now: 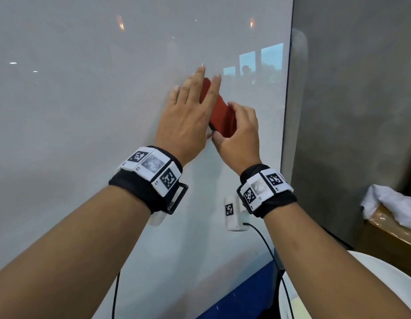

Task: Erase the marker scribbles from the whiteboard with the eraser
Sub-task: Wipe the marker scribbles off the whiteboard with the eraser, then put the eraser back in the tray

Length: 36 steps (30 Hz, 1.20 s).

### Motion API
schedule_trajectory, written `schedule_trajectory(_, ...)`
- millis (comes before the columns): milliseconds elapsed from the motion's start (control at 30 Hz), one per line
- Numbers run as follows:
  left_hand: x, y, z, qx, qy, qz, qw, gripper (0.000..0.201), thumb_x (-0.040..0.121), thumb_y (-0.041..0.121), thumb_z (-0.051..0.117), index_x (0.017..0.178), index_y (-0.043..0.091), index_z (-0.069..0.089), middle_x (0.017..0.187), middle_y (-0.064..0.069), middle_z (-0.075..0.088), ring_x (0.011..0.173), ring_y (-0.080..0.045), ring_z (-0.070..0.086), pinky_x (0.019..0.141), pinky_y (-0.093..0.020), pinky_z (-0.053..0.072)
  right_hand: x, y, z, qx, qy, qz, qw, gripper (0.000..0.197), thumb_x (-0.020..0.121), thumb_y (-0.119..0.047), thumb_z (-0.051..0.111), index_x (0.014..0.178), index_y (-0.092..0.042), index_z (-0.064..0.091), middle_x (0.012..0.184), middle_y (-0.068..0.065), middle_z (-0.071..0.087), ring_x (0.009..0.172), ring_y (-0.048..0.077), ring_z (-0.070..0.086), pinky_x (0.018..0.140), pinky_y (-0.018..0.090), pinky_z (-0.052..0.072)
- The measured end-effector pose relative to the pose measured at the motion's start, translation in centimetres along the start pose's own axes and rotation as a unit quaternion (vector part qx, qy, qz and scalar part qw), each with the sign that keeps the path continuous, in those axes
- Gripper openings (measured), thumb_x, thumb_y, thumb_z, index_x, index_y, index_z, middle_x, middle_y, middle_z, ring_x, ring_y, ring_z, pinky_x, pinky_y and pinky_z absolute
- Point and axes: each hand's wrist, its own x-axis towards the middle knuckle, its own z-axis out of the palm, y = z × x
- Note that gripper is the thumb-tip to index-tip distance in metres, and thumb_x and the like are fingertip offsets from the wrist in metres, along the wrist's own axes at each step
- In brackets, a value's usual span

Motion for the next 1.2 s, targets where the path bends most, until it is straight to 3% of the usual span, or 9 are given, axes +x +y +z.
schedule_trajectory(67, -1.6, -1.0, -0.9, 0.023, -0.028, 0.018, 0.999, 0.093, 0.083, 0.035, 0.075, 0.157, 0.018, 0.02, 0.163, -0.016, 0.012, 0.149, -0.033, 0.017, 0.119, -0.048, 0.02, -1.1, -1.4, 0.0, -0.015, -0.036, -0.003, 0.999, 0.066, 0.073, -0.012, 0.076, 0.135, -0.013, 0.052, 0.128, 0.001, 0.046, 0.12, 0.02, 0.045, 0.097, 0.031, 0.046)
schedule_trajectory(167, -4.0, -2.4, -2.0, 0.029, -0.055, 0.038, 0.997, 0.072, 0.087, 0.039, 0.07, 0.148, 0.016, 0.039, 0.156, -0.014, 0.031, 0.148, -0.032, 0.021, 0.119, -0.051, 0.018, -3.2, -3.2, 0.0, -0.03, -0.088, 0.006, 0.996, 0.065, 0.073, -0.011, 0.076, 0.133, -0.017, 0.053, 0.126, -0.002, 0.044, 0.122, 0.017, 0.04, 0.094, 0.024, 0.041)
schedule_trajectory(300, -7.7, -3.4, -2.9, 0.0, -0.084, 0.044, 0.996, 0.057, 0.086, 0.038, 0.07, 0.134, 0.012, 0.054, 0.134, -0.011, 0.054, 0.132, -0.032, 0.042, 0.109, -0.045, 0.034, -5.9, -4.8, -0.1, -0.059, -0.146, 0.001, 0.988, 0.062, 0.073, -0.01, 0.075, 0.131, -0.018, 0.055, 0.122, -0.004, 0.045, 0.121, 0.017, 0.04, 0.09, 0.02, 0.036)
schedule_trajectory(400, -10.5, -3.2, -3.2, -0.027, -0.134, 0.049, 0.989, 0.059, 0.087, 0.038, 0.069, 0.135, 0.011, 0.051, 0.132, -0.008, 0.054, 0.126, -0.029, 0.045, 0.102, -0.04, 0.038, -8.3, -5.2, -0.7, -0.089, -0.191, 0.003, 0.978, 0.059, 0.072, -0.009, 0.074, 0.128, -0.02, 0.057, 0.115, -0.008, 0.043, 0.114, 0.016, 0.04, 0.082, 0.015, 0.033)
schedule_trajectory(567, -14.4, -1.3, -2.3, -0.091, -0.221, 0.043, 0.97, 0.06, 0.092, 0.037, 0.065, 0.142, 0.015, 0.042, 0.137, -0.002, 0.049, 0.127, -0.022, 0.043, 0.094, -0.032, 0.039, -12.4, -4.3, -2.4, -0.129, -0.257, 0.047, 0.957, 0.06, 0.074, -0.011, 0.074, 0.13, -0.021, 0.055, 0.114, -0.009, 0.041, 0.11, 0.01, 0.036, 0.087, 0.022, 0.037)
schedule_trajectory(733, -17.4, 1.7, -0.8, -0.126, -0.272, 0.024, 0.954, 0.061, 0.092, 0.038, 0.063, 0.143, 0.015, 0.04, 0.135, -0.002, 0.048, 0.124, -0.022, 0.044, 0.088, -0.035, 0.046, -15.6, -2.9, -4.2, -0.158, -0.307, 0.097, 0.933, 0.06, 0.075, -0.009, 0.072, 0.132, -0.021, 0.054, 0.124, -0.001, 0.046, 0.118, 0.017, 0.039, 0.094, 0.03, 0.043)
schedule_trajectory(1033, -22.1, 9.0, 1.4, -0.167, -0.334, 0.027, 0.927, 0.056, 0.093, 0.03, 0.061, 0.142, 0.014, 0.041, 0.132, -0.002, 0.048, 0.119, -0.021, 0.046, 0.076, -0.029, 0.04, -21.0, 1.0, -8.6, -0.196, -0.372, 0.169, 0.892, 0.062, 0.077, -0.006, 0.071, 0.134, -0.021, 0.051, 0.126, 0.001, 0.044, 0.121, 0.019, 0.039, 0.098, 0.034, 0.043)
schedule_trajectory(1200, -23.9, 14.5, 3.0, -0.21, -0.368, 0.027, 0.905, 0.053, 0.091, 0.033, 0.063, 0.137, 0.014, 0.045, 0.126, -0.002, 0.048, 0.114, -0.021, 0.048, 0.075, -0.032, 0.045, -24.1, 4.3, -12.5, -0.222, -0.392, 0.204, 0.869, 0.063, 0.076, -0.003, 0.069, 0.135, -0.018, 0.051, 0.13, 0.004, 0.045, 0.124, 0.021, 0.04, 0.1, 0.039, 0.045)
